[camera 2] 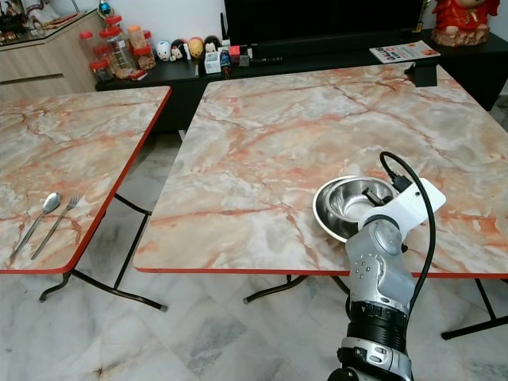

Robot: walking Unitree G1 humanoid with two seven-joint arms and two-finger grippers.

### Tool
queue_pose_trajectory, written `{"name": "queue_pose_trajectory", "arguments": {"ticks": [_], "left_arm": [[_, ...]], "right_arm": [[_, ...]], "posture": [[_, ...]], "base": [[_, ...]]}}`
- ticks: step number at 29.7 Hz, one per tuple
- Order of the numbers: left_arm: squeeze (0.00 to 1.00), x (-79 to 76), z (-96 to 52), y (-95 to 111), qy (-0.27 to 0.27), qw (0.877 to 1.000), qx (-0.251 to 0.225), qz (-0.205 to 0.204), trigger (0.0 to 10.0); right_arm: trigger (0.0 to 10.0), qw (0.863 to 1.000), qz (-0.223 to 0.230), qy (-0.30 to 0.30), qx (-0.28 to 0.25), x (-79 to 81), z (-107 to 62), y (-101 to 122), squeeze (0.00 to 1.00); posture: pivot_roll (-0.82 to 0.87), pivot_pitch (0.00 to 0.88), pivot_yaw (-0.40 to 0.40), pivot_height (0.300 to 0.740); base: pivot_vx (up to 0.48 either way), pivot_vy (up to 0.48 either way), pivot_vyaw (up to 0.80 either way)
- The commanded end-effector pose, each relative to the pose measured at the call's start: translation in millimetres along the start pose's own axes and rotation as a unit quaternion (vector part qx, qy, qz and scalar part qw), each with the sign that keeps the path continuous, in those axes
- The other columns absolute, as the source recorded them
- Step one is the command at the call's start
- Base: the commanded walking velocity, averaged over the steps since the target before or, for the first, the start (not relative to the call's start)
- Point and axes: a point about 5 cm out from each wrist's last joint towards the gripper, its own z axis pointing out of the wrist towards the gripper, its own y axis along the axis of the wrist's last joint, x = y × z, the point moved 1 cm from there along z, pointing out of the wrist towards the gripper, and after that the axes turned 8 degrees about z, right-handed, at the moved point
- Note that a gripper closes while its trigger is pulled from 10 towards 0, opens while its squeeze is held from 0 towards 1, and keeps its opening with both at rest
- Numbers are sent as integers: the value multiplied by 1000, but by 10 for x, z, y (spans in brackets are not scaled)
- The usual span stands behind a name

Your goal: Setting the table

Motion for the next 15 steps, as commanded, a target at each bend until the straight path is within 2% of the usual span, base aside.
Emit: {"name": "queue_pose_trajectory", "arguments": {"ticks": [1, 7, 8, 9, 10, 12, 13, 14, 15], "left_arm": [[0, 75, -24, -51, 4, 1000, 10, 13, 10000], [0, 76, -25, -53, 4, 1000, 11, 13, 10000], [0, 76, -25, -53, 4, 1000, 10, 13, 10000], [0, 76, -25, -53, 4, 1000, 10, 13, 10000], [0, 76, -26, -53, 4, 1000, 10, 12, 10000], [0, 76, -26, -53, 4, 1000, 10, 12, 10000], [0, 76, -26, -53, 4, 1000, 10, 12, 10000], [0, 76, -26, -52, 4, 1000, 10, 12, 10000], [0, 76, -25, -53, 4, 1000, 10, 13, 10000]], "right_arm": [[10000, 1000, 6, 2, -3, 52, 5, 8, 0], [10000, 1000, 7, 0, -3, 47, 23, -15, 16], [10000, 1000, 6, 1, -3, 51, 25, -17, 396], [10000, 1000, 6, 1, -3, 51, 25, -17, 396], [10000, 1000, 6, 2, -2, 55, 27, -17, 969], [10000, 1000, 6, 2, -3, 57, 29, -16, 969], [10000, 1000, 6, 2, -3, 57, 31, -15, 918], [10000, 1000, 6, 2, -3, 57, 33, -15, 918], [10000, 1000, 6, 3, -3, 57, 35, -16, 761]], "posture": [[-141, 24, 123, 736], [-139, 23, 122, 736], [-139, 23, 122, 736], [-139, 23, 122, 736], [-139, 23, 122, 736], [-139, 23, 122, 736], [-139, 23, 122, 736], [-139, 23, 122, 736], [-139, 23, 122, 736]], "base": [[0, 0, 0], [0, 0, 0], [0, 0, 0], [0, 0, 0], [0, 0, 0], [0, 0, 0], [0, 0, 0], [0, 0, 0], [0, 0, 0]]}}
